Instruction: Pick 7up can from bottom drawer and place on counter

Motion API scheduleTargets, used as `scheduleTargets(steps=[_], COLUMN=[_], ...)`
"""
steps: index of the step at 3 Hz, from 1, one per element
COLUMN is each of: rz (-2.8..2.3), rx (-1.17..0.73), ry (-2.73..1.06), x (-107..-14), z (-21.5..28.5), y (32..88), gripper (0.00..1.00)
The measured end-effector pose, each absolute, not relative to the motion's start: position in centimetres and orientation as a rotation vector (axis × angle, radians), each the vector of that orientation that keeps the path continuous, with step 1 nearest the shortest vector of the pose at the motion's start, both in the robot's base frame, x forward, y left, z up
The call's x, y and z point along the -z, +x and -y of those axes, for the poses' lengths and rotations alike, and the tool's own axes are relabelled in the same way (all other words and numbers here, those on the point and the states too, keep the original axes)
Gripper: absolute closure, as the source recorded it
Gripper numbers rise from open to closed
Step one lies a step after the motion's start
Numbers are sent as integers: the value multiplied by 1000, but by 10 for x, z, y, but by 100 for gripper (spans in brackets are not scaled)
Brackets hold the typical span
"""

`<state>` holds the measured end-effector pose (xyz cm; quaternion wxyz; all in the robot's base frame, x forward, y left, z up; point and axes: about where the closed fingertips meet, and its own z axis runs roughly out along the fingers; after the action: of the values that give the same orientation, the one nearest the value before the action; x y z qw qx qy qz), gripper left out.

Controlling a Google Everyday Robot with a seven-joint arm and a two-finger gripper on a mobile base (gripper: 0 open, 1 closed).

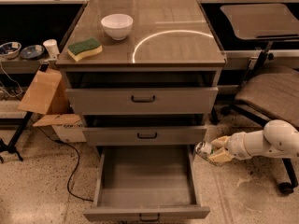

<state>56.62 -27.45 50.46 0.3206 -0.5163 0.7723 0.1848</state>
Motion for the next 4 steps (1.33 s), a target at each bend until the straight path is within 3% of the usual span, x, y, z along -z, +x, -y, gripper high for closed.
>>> scheduleTargets(steps=[1, 4], rz=[-1982, -1347], rx=[-496, -377], ry=[-1339, -1285], x=[-517, -779], z=[273, 190], y=[565, 507], gripper=[100, 100])
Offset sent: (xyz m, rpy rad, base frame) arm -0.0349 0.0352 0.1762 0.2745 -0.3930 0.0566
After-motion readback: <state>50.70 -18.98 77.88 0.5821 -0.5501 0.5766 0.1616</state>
